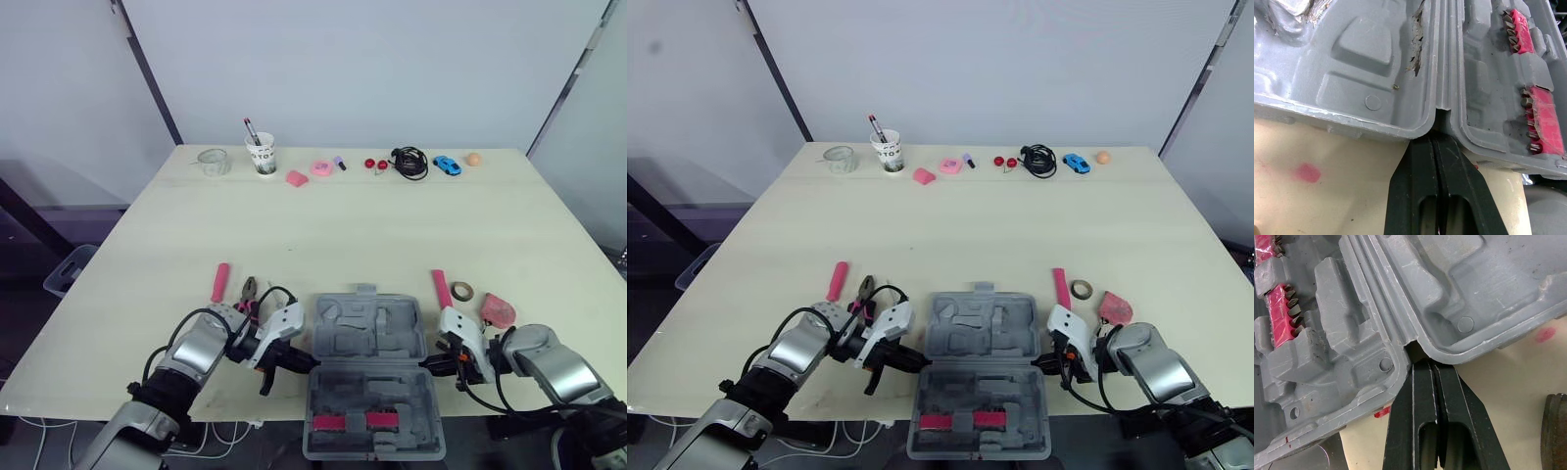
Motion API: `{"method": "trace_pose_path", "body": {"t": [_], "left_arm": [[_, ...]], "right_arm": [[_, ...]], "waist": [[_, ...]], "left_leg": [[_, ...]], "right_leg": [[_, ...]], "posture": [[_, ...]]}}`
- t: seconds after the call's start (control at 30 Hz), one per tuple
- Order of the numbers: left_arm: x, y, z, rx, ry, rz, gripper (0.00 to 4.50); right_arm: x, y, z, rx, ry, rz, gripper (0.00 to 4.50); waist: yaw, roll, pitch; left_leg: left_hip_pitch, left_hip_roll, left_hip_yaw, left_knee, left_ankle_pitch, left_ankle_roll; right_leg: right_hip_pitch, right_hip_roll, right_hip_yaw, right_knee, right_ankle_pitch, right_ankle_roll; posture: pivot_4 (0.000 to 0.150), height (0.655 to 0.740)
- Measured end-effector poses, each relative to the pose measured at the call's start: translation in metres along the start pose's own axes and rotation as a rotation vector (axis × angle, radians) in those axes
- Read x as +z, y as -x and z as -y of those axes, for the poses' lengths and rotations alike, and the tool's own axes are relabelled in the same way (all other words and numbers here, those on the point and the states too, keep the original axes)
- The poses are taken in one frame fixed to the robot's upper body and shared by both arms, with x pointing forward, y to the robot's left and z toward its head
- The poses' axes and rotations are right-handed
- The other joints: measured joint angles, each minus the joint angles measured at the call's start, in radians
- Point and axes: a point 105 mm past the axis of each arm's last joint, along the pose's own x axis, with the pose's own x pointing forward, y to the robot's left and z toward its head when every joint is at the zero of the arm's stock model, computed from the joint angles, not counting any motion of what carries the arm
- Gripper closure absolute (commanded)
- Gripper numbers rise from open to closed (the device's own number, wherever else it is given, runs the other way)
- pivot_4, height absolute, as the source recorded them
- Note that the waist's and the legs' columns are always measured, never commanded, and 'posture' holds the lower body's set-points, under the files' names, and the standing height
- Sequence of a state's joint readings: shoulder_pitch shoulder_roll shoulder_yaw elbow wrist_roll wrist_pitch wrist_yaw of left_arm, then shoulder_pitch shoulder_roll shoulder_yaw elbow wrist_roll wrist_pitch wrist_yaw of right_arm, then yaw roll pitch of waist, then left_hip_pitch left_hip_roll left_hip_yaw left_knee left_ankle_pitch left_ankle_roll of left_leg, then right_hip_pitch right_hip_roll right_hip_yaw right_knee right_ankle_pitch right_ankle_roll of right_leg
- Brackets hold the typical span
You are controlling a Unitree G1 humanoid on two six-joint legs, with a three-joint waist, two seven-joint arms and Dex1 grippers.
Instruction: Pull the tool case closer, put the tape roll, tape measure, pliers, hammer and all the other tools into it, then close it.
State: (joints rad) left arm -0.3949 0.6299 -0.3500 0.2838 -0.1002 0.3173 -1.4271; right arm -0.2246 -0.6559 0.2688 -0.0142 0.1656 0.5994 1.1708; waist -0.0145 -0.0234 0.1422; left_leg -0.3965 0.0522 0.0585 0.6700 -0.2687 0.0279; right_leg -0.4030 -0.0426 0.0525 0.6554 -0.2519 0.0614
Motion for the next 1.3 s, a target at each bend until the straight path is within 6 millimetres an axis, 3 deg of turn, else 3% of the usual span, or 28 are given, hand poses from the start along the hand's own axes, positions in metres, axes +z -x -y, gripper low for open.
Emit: {"method": "trace_pose_path", "body": {"t": [1.3], "left_arm": [[-0.0020,0.0041,-0.0014,0.016,-0.003,-0.004,4.46]], "right_arm": [[0.0061,-0.0056,0.0087,-0.016,-0.002,0.044,4.50]], "waist": [[-0.002,-0.001,0.000]], "left_leg": [[0.001,0.002,0.000,0.000,0.000,0.000]], "right_leg": [[0.000,0.003,0.001,0.001,0.000,-0.001]], "posture": [[0.150,0.7400]]}}
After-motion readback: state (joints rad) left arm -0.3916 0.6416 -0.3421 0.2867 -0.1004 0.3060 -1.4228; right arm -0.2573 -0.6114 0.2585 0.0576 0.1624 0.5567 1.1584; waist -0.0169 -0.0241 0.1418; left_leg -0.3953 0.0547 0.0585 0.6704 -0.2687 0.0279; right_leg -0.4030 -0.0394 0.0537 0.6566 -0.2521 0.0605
